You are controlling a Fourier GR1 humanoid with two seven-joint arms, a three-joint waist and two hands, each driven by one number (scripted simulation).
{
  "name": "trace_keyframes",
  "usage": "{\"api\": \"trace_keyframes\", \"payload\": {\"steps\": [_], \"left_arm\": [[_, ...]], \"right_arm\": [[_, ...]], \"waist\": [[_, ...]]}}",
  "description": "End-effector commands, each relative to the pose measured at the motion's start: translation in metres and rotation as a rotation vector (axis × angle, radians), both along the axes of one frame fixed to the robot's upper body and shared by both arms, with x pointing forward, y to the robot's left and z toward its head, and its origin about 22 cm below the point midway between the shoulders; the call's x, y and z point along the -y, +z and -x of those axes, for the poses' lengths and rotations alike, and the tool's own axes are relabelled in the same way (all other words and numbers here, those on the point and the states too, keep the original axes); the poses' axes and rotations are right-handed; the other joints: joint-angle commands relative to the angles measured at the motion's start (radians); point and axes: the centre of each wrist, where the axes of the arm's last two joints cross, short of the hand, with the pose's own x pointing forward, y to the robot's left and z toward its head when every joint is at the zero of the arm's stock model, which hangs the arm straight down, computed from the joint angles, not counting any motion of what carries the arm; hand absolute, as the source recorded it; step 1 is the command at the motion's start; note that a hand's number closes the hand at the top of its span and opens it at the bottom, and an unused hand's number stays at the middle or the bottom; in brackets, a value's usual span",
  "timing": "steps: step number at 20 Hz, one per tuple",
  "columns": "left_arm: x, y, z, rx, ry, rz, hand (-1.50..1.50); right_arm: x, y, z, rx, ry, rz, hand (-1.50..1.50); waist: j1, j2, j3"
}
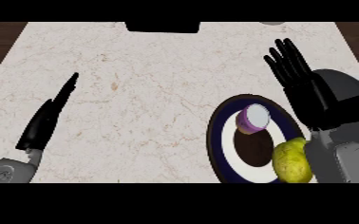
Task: Pick the can from the plate and place it in the pan
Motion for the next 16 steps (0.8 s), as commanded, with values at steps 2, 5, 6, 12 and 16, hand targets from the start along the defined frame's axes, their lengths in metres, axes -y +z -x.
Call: {"api": "trace_keyframes", "payload": {"steps": [2, 5, 6, 12, 16], "left_arm": [[0.012, 0.015, -0.016, 0.031, 0.013, 0.169, 0.00], [0.042, 0.018, -0.023, 0.099, 0.025, 0.363, 0.00], [0.054, 0.019, -0.023, 0.098, 0.024, 0.430, 0.00], [0.054, 0.019, -0.022, 0.068, 0.095, 0.559, 0.00], [0.053, 0.026, -0.025, 0.052, 0.090, 0.554, 0.00]], "right_arm": [[-0.023, 0.030, -0.019, 0.095, 0.301, 0.005, 1.50], [-0.056, 0.061, -0.026, 0.240, 0.641, 0.010, 1.50], [-0.068, 0.071, -0.024, 0.298, 0.752, -0.005, 1.50], [0.058, 0.097, -0.040, 0.467, 0.693, 0.380, -1.50], [0.094, 0.116, -0.052, 0.540, 0.625, 0.500, -1.50]], "waist": [[0.020, -0.011, 0.033], [0.087, -0.001, 0.033], [0.104, -0.004, 0.033], [0.030, 0.006, 0.040], [0.042, 0.008, 0.039]]}}
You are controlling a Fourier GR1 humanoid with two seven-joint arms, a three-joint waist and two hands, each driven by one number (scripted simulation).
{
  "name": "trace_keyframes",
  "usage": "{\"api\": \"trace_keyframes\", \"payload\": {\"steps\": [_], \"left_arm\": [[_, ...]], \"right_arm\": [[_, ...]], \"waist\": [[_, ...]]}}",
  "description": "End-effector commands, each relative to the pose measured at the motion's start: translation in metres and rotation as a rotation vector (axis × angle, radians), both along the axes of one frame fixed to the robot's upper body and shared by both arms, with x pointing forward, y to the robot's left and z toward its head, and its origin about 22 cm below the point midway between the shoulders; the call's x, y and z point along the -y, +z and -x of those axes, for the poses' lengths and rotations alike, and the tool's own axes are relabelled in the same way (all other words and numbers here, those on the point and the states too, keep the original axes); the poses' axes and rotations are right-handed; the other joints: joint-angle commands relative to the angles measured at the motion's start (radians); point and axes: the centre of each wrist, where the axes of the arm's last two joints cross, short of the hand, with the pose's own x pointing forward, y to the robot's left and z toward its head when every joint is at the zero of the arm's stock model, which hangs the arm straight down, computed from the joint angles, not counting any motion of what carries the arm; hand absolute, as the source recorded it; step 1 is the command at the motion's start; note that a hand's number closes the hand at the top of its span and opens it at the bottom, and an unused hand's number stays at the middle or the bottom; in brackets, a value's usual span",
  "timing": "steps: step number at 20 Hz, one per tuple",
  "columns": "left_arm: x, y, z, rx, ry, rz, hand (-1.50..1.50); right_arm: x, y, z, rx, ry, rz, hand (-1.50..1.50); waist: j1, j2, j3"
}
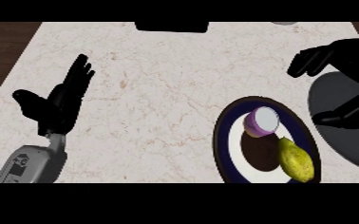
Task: Pick the can from the plate and place it in the pan
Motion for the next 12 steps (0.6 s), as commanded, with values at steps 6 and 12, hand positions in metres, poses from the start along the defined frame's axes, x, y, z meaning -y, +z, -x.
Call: {"api": "trace_keyframes", "payload": {"steps": [6, 12], "left_arm": [[0.003, 0.009, -0.003, -0.004, 0.001, 0.045, 0.00], [0.003, 0.016, -0.006, -0.012, -0.002, 0.037, 0.00]], "right_arm": [[0.019, 0.043, -0.010, 0.241, 0.133, 0.165, -1.50], [-0.024, 0.061, -0.006, 0.408, 0.190, 0.440, -1.50]], "waist": [[0.010, 0.001, 0.000], [0.014, -0.005, -0.002]]}}
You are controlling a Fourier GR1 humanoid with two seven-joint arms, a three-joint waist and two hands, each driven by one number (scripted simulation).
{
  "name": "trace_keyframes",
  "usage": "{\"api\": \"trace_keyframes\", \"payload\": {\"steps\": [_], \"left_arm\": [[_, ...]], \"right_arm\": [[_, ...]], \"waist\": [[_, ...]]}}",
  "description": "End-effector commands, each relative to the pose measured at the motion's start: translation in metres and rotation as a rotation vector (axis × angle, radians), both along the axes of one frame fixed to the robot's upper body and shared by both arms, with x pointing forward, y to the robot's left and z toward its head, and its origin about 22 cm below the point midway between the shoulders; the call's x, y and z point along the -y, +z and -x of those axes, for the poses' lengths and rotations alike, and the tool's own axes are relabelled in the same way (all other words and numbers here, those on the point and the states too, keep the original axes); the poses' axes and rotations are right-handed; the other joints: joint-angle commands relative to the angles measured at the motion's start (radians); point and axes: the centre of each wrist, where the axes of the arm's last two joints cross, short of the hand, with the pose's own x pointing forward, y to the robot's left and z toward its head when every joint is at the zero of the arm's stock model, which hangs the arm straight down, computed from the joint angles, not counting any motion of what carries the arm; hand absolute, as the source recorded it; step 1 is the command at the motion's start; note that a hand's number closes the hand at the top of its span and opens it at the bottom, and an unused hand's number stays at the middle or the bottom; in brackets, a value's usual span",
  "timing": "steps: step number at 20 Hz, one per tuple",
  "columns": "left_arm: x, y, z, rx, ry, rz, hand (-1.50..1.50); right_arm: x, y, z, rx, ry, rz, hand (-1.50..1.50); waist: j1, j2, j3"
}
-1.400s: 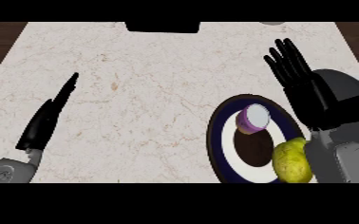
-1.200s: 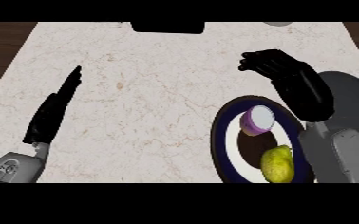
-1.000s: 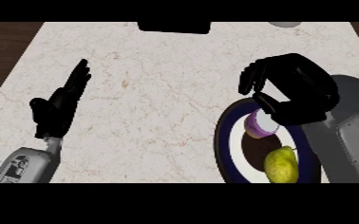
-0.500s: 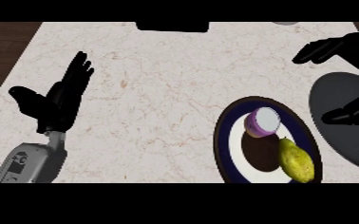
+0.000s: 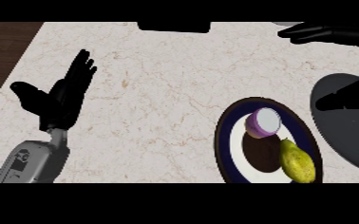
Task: Pick the can from the plate and place it in the pan
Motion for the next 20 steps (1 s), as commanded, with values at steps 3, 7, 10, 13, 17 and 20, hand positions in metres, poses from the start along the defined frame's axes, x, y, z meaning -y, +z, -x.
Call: {"api": "trace_keyframes", "payload": {"steps": [3, 7, 10, 13, 17, 20], "left_arm": [[0.003, 0.004, 0.002, -0.006, -0.012, -0.002, 0.00], [-0.013, -0.001, 0.001, -0.017, 0.021, -0.004, 0.00], [-0.007, 0.011, -0.006, 0.002, 0.004, 0.000, 0.00], [-0.005, 0.000, 0.000, -0.012, 0.039, 0.000, 0.00], [-0.009, 0.003, 0.007, -0.022, 0.041, 0.002, 0.00], [-0.019, -0.003, 0.005, -0.026, 0.068, -0.015, 0.00]], "right_arm": [[-0.034, 0.000, -0.004, 0.113, 0.204, 0.242, -1.50], [-0.054, -0.019, -0.002, 0.164, 0.249, 0.413, -1.50], [-0.053, -0.024, 0.000, 0.151, 0.262, 0.629, -1.50], [-0.051, -0.049, 0.009, 0.166, 0.318, 0.742, -1.50], [-0.056, -0.043, -0.005, 0.214, 0.352, 0.766, -1.50], [-0.045, -0.046, 0.004, 0.296, 0.385, 0.829, -1.50]], "waist": [[0.000, -0.006, -0.002], [-0.009, -0.006, -0.004], [-0.008, -0.005, -0.004], [-0.035, -0.013, -0.004], [-0.034, -0.017, -0.004], [-0.051, -0.017, -0.004]]}}
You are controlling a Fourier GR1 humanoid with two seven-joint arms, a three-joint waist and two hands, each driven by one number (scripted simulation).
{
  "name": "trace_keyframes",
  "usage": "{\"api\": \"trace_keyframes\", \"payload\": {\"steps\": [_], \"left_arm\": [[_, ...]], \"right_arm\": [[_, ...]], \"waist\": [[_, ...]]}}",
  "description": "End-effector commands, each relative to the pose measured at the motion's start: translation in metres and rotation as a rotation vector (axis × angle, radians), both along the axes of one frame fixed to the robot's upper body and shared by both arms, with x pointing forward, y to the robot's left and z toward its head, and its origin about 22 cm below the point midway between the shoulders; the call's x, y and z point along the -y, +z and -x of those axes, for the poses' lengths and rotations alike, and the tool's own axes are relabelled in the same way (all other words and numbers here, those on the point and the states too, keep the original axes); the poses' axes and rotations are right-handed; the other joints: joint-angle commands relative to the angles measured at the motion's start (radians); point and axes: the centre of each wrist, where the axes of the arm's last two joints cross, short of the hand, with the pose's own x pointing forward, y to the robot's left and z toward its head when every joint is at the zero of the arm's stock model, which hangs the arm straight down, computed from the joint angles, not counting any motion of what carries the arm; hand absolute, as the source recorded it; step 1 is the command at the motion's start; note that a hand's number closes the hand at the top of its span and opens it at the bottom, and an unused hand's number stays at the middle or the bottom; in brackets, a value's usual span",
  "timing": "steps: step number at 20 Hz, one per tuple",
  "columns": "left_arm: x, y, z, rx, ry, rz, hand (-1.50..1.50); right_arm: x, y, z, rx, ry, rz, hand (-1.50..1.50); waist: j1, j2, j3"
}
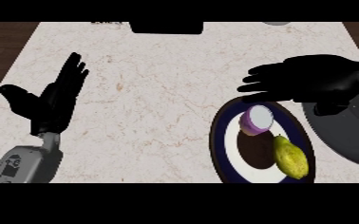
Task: Pick the can from the plate and place it in the pan
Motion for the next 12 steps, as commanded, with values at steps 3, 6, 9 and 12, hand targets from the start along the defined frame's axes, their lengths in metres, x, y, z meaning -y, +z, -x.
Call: {"api": "trace_keyframes", "payload": {"steps": [3, 6, 9, 12], "left_arm": [[-0.005, -0.011, 0.004, 0.010, 0.018, 0.010, 0.00], [-0.010, -0.030, 0.016, -0.006, 0.019, 0.001, 0.00], [0.011, 0.000, 0.005, -0.004, 0.024, 0.016, 0.00], [0.005, 0.008, 0.009, 0.019, 0.027, 0.007, 0.00]], "right_arm": [[-0.004, 0.002, 0.002, 0.085, 0.108, 0.076, -1.50], [0.000, 0.006, 0.006, 0.107, 0.095, 0.086, -1.50], [-0.009, -0.024, 0.015, 0.113, 0.089, 0.043, -1.50], [-0.017, -0.030, 0.037, 0.073, 0.121, 0.033, -1.50]], "waist": [[-0.020, -0.004, 0.000], [-0.022, -0.005, -0.001], [-0.026, -0.006, 0.000], [-0.031, -0.009, 0.000]]}}
